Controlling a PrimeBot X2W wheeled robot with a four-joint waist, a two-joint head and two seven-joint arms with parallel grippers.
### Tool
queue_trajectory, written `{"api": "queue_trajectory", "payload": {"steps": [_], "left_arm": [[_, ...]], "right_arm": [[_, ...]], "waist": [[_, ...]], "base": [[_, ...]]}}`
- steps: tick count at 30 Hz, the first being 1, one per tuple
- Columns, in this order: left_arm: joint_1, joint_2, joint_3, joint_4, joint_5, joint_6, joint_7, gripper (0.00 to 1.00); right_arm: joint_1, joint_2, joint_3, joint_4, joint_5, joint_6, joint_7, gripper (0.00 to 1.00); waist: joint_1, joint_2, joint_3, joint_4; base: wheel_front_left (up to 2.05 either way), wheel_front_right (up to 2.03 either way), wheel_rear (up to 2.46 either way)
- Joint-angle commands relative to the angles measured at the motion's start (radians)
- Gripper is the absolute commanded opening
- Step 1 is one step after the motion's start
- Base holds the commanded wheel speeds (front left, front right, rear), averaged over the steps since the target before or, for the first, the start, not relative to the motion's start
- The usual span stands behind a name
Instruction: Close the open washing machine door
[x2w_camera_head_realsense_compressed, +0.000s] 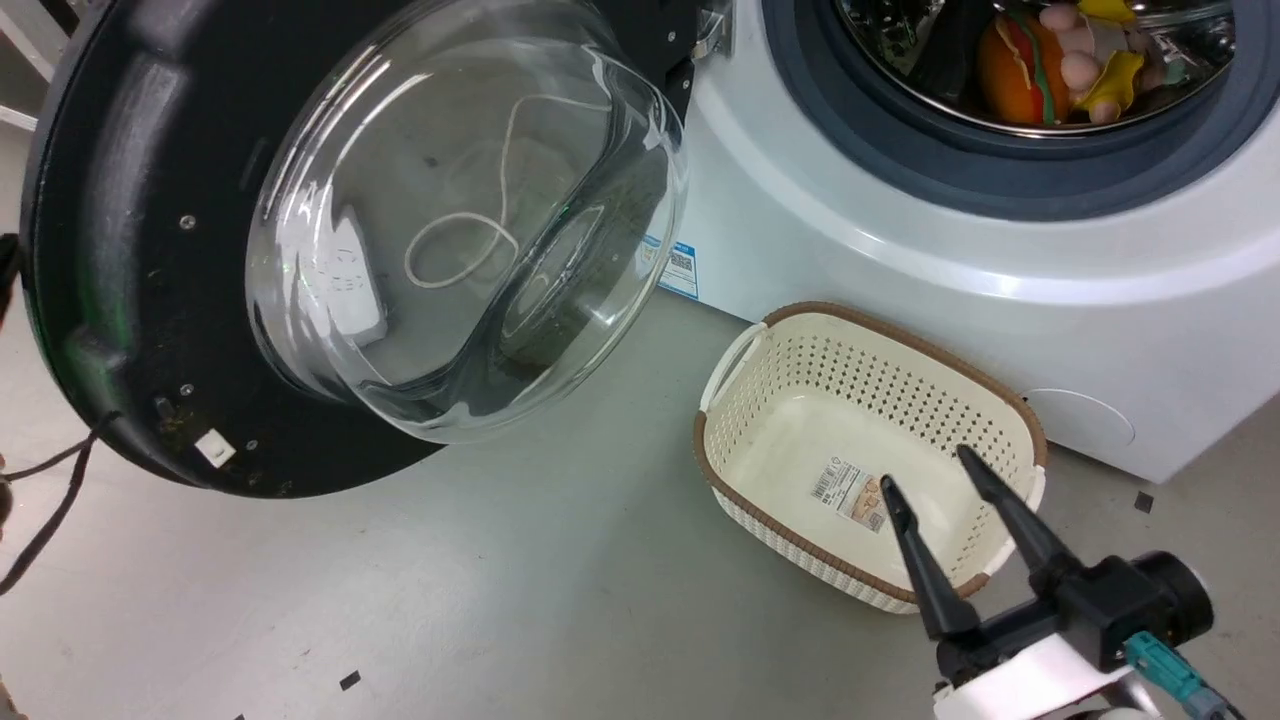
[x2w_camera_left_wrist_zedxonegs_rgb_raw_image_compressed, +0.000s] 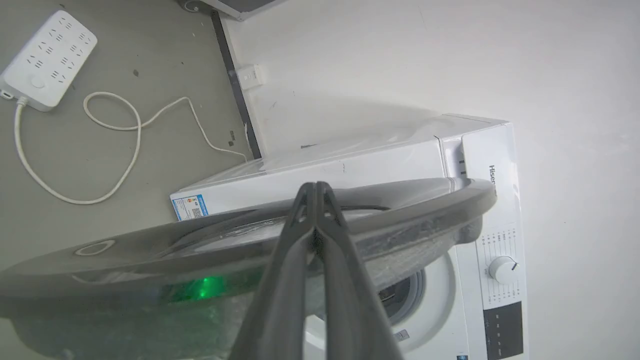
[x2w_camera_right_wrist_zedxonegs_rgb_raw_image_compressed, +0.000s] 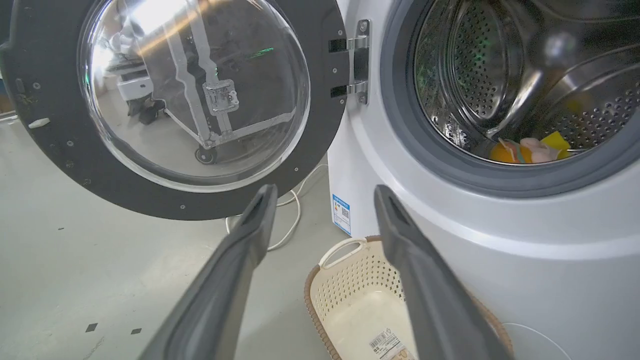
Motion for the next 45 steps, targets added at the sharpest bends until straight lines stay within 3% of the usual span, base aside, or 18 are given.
{"api": "queue_trajectory", "payload": {"steps": [1,16,26,31,35,41,45], "left_arm": [[0.009,-0.006,0.015,-0.012,-0.045,-0.008,0.036,0.00],[0.221,-0.148,-0.070,-0.185,-0.123,0.008,0.229,0.00],[0.448,-0.263,-0.167,-0.328,-0.160,0.008,0.272,0.00],[0.533,-0.275,-0.267,-0.375,-0.220,0.015,0.214,0.00],[0.611,-0.275,-0.440,-0.376,-0.322,-0.020,0.060,0.00],[0.626,-0.276,-0.564,-0.338,-0.356,-0.074,-0.077,0.00],[0.604,-0.276,-0.654,-0.295,-0.400,-0.122,-0.164,0.00]], "right_arm": [[-0.016,-0.005,-0.005,-0.003,0.008,-0.001,-0.011,1.00],[0.013,0.020,-0.063,0.011,0.006,-0.001,-0.011,1.00],[0.059,0.054,-0.096,0.021,-0.001,-0.001,-0.011,1.00],[0.069,0.059,-0.113,0.017,-0.012,-0.001,-0.011,1.00],[0.065,0.062,-0.132,0.019,-0.024,-0.001,-0.011,1.00],[0.056,0.065,-0.158,0.025,-0.032,-0.001,-0.011,1.00],[0.040,0.072,-0.219,0.031,-0.034,-0.001,-0.004,1.00]], "waist": [[0.0000,0.0000,-0.003,0.004],[0.0000,0.0000,-0.096,-0.021],[0.0000,0.0000,-0.188,-0.083],[0.0000,0.0000,-0.191,-0.121],[0.0000,0.0000,-0.171,-0.189],[0.0000,0.0000,-0.139,-0.272],[0.0000,0.0000,-0.091,-0.369]], "base": [[0.00,0.00,0.00],[0.00,0.00,0.00],[0.00,0.00,0.00],[0.00,0.00,0.00],[0.00,0.00,0.00],[0.00,0.00,0.00],[0.00,0.00,0.00]]}}
